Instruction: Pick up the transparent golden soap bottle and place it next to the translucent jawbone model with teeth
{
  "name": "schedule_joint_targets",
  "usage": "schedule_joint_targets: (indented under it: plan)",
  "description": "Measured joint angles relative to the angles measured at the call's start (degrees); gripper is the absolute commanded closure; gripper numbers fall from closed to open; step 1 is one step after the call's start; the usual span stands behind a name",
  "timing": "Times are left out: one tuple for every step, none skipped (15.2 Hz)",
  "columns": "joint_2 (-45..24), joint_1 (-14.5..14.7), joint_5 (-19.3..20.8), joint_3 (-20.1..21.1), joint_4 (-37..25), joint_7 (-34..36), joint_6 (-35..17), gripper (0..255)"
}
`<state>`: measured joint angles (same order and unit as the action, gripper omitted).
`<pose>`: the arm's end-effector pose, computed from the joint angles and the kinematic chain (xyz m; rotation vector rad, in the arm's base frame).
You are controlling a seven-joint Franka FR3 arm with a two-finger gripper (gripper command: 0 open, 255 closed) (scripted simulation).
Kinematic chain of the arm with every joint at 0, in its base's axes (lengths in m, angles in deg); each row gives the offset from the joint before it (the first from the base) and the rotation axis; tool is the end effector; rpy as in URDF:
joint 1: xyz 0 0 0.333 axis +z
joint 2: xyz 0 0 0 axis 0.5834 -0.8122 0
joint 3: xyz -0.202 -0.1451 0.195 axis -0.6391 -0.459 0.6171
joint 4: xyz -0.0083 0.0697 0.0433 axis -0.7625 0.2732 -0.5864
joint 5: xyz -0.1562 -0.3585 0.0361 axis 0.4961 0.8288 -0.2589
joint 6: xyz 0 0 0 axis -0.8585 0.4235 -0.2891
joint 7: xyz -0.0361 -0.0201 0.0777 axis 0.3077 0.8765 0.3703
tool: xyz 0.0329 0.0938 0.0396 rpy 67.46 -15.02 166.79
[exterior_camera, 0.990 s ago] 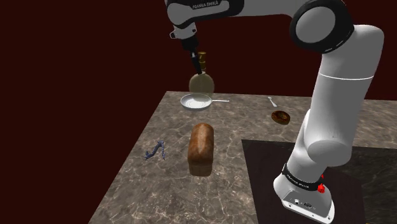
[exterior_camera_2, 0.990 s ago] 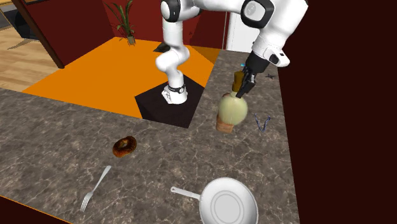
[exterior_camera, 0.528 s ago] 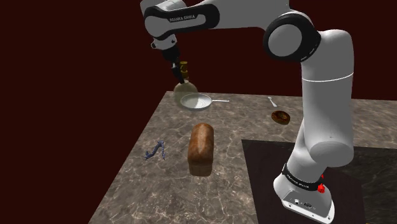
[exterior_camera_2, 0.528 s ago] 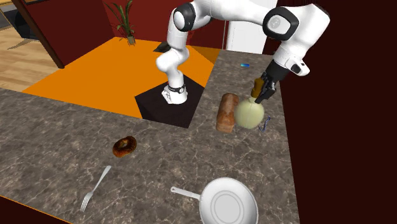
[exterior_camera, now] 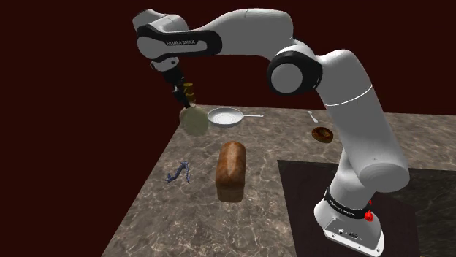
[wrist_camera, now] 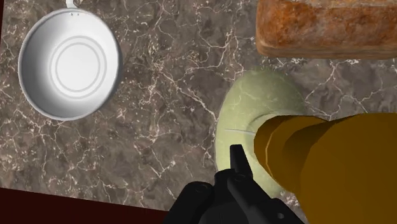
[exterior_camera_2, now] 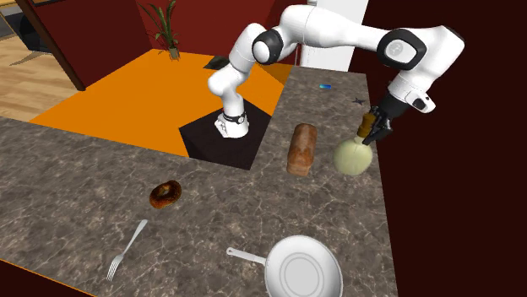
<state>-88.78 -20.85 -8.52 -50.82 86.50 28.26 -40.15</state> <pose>0.6898 0.1352 0.4812 2.7534 0.9759 -0.3929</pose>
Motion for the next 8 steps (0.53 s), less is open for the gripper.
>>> schedule_joint_targets:
  plan:
    - [-2.26, 0.39, -0.09, 0.09, -2.98, 0.36, 0.86, 255]
    - [-6.86, 1.05, -0.27, 0.15, -10.24, 0.68, 3.50, 255]
    - [-9.28, 1.29, -0.38, 0.17, -13.64, 0.77, 4.66, 255]
    - [-10.13, 1.31, -0.42, 0.19, -14.25, 0.88, 4.48, 255]
    - [-10.39, 1.33, -0.45, 0.21, -14.02, 1.04, 4.02, 255]
    - [-9.66, 1.42, -0.47, 0.31, -11.86, 1.48, 2.67, 255]
    - [-8.83, 1.42, -0.47, 0.37, -9.70, 1.76, 1.34, 255]
    - [-8.61, 1.41, -0.48, 0.41, -8.57, 1.96, 0.43, 255]
